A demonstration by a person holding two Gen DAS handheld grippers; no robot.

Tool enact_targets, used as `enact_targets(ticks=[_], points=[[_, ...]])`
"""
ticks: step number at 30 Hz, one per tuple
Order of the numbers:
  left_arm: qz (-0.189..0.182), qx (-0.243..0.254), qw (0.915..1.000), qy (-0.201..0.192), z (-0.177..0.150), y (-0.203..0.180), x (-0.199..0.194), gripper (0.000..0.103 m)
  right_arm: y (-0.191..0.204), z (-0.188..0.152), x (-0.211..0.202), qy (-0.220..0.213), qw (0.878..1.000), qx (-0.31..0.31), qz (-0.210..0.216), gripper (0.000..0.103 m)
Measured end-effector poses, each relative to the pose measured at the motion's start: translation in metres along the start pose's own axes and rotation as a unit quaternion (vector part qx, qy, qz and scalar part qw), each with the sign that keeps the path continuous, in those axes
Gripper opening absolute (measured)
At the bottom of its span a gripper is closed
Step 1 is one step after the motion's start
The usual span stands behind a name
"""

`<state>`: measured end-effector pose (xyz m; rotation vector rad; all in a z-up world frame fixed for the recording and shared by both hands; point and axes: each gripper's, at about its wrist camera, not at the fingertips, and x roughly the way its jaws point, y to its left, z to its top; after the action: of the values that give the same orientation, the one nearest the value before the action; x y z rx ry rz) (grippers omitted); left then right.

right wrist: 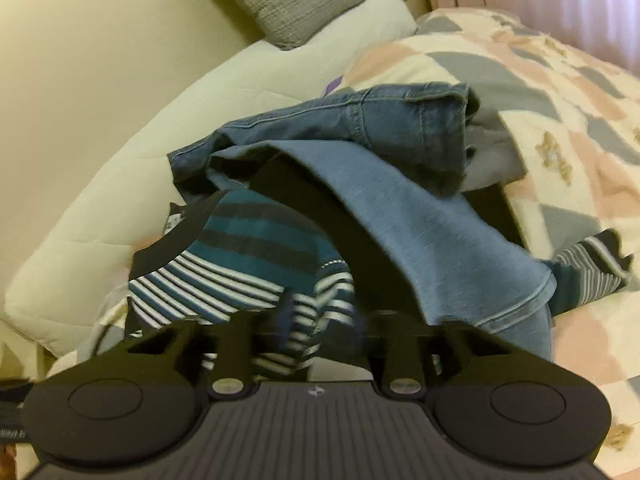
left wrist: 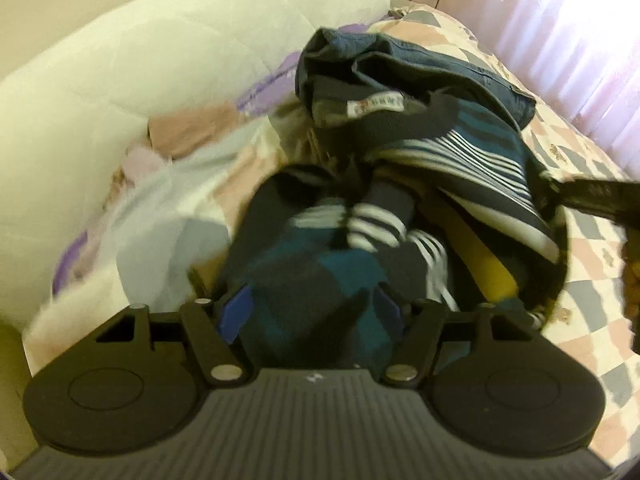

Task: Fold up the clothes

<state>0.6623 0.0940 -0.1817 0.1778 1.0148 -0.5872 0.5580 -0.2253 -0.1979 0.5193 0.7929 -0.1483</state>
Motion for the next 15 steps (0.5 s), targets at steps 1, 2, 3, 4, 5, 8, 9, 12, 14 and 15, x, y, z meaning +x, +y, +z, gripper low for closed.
enact_targets(ticks=[1, 2, 3, 4, 5, 8, 9, 12, 14, 15], points=[[0.003, 0.007, 1.0, -0.002, 0.006, 0.004, 0.004, 0.054, -0.002, -0.003, -0.003, -0.004, 1.0, 0.003, -0.001, 0.007], [-0.001, 0.007, 1.0, -0.003, 0.012, 0.007, 0.008, 0.051, -0.006, -0.005, -0.007, -0.007, 1.0, 0.009, 0.001, 0.005], [-0.004, 0.007, 1.0, -0.004, 0.018, 0.01, 0.011, 0.049, -0.009, -0.007, -0.012, -0.011, 1.0, 0.015, 0.002, 0.005], [-0.008, 0.007, 0.9999, -0.008, 0.024, 0.014, 0.015, 0.041, -0.013, -0.009, -0.019, -0.016, 1.0, 0.019, 0.001, 0.004], [-0.009, 0.012, 0.9998, -0.011, 0.029, 0.016, 0.019, 0.035, -0.016, -0.012, -0.03, -0.023, 1.0, 0.021, -0.002, 0.004], [-0.015, 0.058, 0.998, -0.023, 0.046, 0.013, 0.031, 0.029, -0.027, -0.022, -0.063, -0.039, 0.999, 0.029, -0.015, 0.004], [-0.019, 0.076, 0.9966, -0.027, 0.053, 0.011, 0.036, 0.029, -0.031, -0.028, -0.072, -0.038, 0.998, 0.032, -0.025, 0.004], [-0.036, 0.129, 0.9906, -0.028, 0.078, 0.0, 0.054, 0.029, -0.049, -0.049, -0.076, -0.013, 0.997, 0.054, -0.061, 0.004], [-0.053, 0.156, 0.986, -0.025, 0.096, -0.008, 0.07, 0.029, -0.064, -0.065, -0.069, 0.008, 0.994, 0.073, -0.085, 0.004], [-0.06, 0.166, 0.984, -0.023, 0.102, -0.012, 0.078, 0.03, -0.07, -0.07, -0.064, 0.014, 0.993, 0.081, -0.091, 0.004]])
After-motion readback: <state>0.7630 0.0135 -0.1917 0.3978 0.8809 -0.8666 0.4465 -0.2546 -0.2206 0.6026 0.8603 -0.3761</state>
